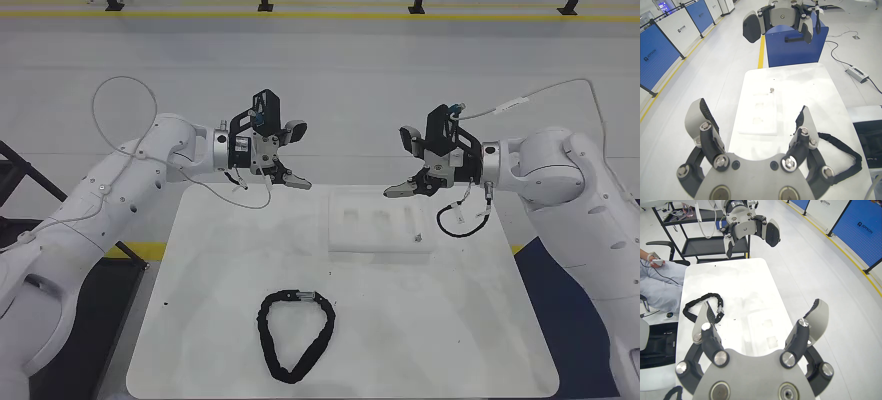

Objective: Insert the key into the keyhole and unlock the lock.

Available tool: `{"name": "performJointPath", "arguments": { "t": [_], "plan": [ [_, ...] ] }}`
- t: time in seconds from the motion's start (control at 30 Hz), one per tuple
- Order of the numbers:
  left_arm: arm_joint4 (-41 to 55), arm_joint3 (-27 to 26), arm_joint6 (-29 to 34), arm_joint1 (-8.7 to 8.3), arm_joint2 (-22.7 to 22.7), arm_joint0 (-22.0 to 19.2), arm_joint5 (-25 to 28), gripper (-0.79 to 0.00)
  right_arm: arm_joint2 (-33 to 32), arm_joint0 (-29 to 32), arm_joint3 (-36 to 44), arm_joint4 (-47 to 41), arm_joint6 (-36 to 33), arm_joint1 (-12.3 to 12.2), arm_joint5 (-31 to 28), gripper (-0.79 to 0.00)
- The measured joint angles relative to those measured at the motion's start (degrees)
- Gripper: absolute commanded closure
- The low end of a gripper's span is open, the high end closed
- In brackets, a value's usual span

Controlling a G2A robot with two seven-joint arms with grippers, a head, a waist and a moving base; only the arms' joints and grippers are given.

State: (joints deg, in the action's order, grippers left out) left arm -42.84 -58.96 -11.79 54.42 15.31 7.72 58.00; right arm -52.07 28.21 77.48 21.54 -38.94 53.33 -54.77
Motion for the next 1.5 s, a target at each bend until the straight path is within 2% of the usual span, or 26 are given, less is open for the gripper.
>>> {"name": "performJointPath", "arguments": {
  "t": [0.43, 0.53, 0.7, 0.97, 1.5],
  "plan": [
    [0.0, 0.0, 0.0, 0.0, 0.0, 0.0, 0.0, -0.785, 0.0, 0.18, -0.17, 0.14, 0.12, 0.0, 0.24, -0.785],
    [0.0, 0.0, 0.0, 0.0, 0.0, 0.0, 0.0, -0.785, 0.04, 1.19, -1.43, 1.78, 0.91, 0.02, 3.13, -0.785],
    [0.0, 0.0, 0.0, 0.0, 0.0, 0.0, 0.0, -0.785, 0.16, 1.88, -4.21, 3.37, 1.73, 0.12, 4.76, -0.785],
    [0.0, 0.0, 0.0, 0.0, 0.0, 0.0, 0.0, -0.785, 1.34, 2.56, -9.41, 4.3, -0.08, 0.46, 8.23, -0.785],
    [0.0, 0.0, 0.0, 0.0, 0.0, 0.0, 0.0, -0.785, 6.34, 1.56, -20.82, 3.75, -3.97, 3.13, 16.08, -0.785]
  ]
}}
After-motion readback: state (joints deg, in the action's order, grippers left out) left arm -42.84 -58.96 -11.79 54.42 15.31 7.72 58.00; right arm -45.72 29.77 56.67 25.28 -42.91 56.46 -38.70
